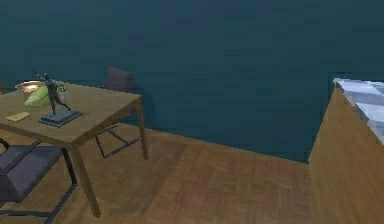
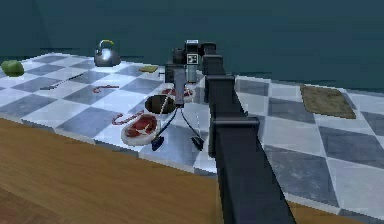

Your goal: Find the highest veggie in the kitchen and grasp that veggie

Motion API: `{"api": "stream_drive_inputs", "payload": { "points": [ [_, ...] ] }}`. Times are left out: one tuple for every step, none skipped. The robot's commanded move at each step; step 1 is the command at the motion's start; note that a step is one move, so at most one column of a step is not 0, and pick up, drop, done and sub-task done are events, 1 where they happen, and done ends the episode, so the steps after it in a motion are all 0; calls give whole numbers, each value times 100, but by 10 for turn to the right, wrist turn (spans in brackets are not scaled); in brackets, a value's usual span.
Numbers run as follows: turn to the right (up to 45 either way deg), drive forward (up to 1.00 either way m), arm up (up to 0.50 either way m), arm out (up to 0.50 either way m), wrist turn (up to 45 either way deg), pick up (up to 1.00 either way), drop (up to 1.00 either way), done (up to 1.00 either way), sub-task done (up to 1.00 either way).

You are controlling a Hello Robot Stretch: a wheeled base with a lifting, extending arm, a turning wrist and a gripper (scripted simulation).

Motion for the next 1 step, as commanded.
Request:
{"api": "stream_drive_inputs", "payload": {
  "points": [
    [0,0,0,0,450,0,0,0,0]
  ]
}}
